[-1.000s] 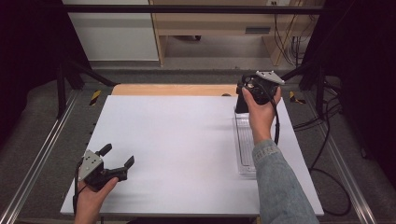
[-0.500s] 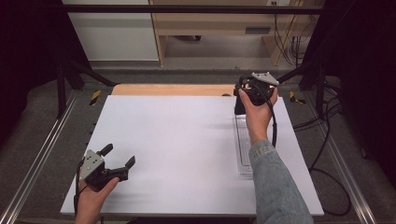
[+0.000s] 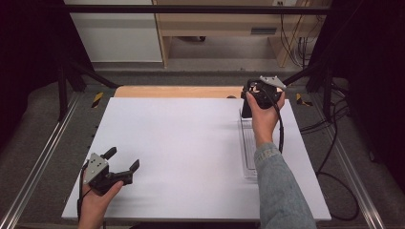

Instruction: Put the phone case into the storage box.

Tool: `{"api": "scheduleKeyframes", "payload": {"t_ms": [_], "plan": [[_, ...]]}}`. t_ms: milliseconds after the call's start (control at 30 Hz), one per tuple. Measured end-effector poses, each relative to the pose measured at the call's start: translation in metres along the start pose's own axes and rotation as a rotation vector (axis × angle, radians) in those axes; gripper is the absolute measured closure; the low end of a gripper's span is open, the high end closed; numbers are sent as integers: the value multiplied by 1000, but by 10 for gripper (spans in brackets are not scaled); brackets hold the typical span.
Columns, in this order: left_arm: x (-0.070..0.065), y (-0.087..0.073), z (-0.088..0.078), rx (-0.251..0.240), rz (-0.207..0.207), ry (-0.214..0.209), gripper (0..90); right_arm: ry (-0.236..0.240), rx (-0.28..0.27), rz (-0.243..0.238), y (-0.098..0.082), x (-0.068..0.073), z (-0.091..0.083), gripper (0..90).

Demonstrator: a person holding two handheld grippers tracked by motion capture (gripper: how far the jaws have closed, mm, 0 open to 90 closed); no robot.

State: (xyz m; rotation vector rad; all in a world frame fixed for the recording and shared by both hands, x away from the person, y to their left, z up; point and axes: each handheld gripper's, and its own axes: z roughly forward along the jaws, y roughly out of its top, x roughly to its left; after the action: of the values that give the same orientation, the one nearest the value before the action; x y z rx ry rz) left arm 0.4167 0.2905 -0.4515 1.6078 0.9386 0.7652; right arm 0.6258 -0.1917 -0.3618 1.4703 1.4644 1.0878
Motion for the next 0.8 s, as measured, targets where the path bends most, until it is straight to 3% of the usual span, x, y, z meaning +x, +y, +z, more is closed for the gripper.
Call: {"api": "scheduleKeyframes", "payload": {"t_ms": [533, 800], "plan": [[1, 0, 0, -6, -3, -2, 31, -16, 2, -18, -9, 2, 10, 138], [0, 0, 1, 2, 3, -4, 31, -15, -3, 9, -11, -4, 8, 137]]}}
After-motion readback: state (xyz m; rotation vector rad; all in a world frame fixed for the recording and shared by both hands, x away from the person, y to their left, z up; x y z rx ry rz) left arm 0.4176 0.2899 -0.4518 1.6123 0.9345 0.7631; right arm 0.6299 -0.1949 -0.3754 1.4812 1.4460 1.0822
